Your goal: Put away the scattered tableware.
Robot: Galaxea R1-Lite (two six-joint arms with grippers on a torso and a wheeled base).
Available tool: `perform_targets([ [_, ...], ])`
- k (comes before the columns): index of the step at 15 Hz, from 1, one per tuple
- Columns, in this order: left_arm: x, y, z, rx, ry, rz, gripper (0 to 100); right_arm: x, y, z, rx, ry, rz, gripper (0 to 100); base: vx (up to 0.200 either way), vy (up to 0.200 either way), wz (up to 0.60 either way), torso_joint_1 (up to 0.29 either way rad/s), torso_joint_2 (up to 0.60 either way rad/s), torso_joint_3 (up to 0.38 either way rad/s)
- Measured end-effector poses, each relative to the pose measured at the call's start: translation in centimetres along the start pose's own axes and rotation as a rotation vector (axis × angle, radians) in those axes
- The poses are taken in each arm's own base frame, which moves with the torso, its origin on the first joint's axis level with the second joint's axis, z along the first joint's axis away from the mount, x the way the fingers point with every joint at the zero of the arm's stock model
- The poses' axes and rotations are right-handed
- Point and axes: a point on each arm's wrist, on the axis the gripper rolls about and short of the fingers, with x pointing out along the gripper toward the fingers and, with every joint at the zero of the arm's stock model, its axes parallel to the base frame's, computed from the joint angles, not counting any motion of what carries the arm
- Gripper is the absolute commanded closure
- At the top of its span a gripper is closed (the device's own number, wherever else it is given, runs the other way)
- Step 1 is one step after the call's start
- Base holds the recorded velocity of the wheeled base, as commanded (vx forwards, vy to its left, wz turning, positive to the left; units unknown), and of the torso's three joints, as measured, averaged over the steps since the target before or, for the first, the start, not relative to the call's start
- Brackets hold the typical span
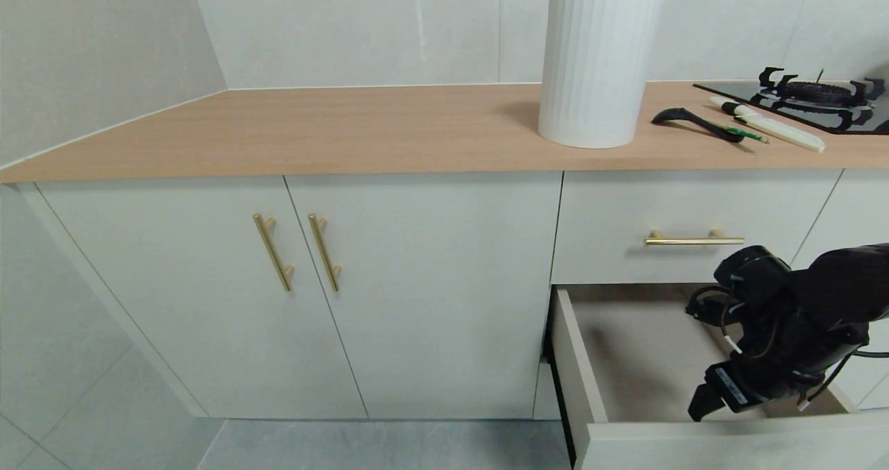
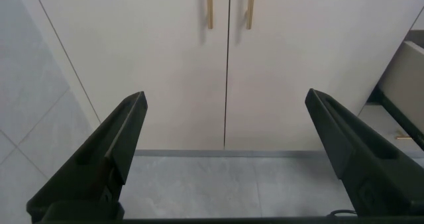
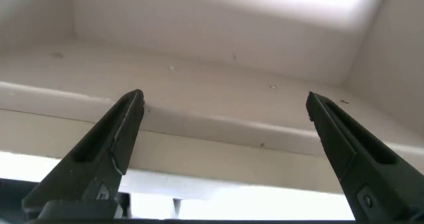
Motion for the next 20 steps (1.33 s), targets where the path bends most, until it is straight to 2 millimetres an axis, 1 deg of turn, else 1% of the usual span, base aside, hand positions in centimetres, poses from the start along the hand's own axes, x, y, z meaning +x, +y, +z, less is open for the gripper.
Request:
perform_targets([
  [2, 0.0, 0.0, 0.0, 0.0, 0.0, 0.0, 0, -0.1, 0.0, -0.4, -0.03, 0.038, -0.008, 0, 0.0, 0.0, 0.0, 0.0, 0.0, 0.0],
  [5, 0.0, 0.0, 0.0, 0.0, 0.0, 0.0, 0, -0.2, 0.3, -1.5, -0.065, 0.145, -0.015, 0, 0.0, 0.0, 0.0, 0.0, 0.0, 0.0],
  [9, 0.0, 0.0, 0.0, 0.0, 0.0, 0.0, 0, 0.0, 1.5, -2.7, -0.126, 0.236, -0.033, 0, 0.0, 0.0, 0.0, 0.0, 0.0, 0.0],
  [16, 0.0, 0.0, 0.0, 0.0, 0.0, 0.0, 0, 0.2, 3.8, -4.1, -0.234, 0.342, -0.037, 0, 0.0, 0.0, 0.0, 0.0, 0.0, 0.0],
  [18, 0.0, 0.0, 0.0, 0.0, 0.0, 0.0, 0, 0.3, 4.0, -4.1, -0.247, 0.343, -0.064, 0, 0.0, 0.0, 0.0, 0.0, 0.0, 0.0],
  [20, 0.0, 0.0, 0.0, 0.0, 0.0, 0.0, 0, -0.3, 3.9, -4.1, -0.243, 0.315, -0.078, 0, 0.0, 0.0, 0.0, 0.0, 0.0, 0.0],
])
